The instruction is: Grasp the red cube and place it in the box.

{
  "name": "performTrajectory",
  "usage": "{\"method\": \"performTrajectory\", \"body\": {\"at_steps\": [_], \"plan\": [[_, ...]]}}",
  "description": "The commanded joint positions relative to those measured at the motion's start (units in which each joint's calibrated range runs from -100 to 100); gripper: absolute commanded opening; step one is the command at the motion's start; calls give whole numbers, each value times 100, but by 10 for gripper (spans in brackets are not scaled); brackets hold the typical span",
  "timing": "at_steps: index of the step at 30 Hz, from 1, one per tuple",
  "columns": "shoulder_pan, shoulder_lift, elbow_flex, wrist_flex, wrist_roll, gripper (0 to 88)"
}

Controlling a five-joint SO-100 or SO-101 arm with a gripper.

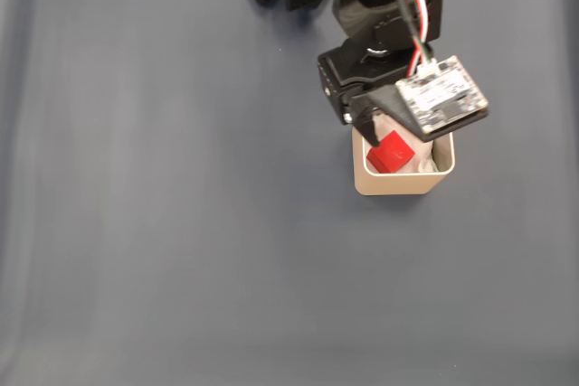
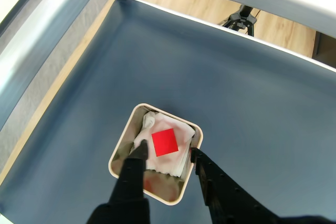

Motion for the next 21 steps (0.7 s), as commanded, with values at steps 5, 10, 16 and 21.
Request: {"method": "performTrajectory", "body": {"at_steps": [5,10,16,21], "plan": [[430,-471,212,-573,-161,2],[770,-705,549,-704,-166,2],[1104,-1146,1114,-926,-171,2],[1317,-1613,1689,-1032,-186,2]]}}
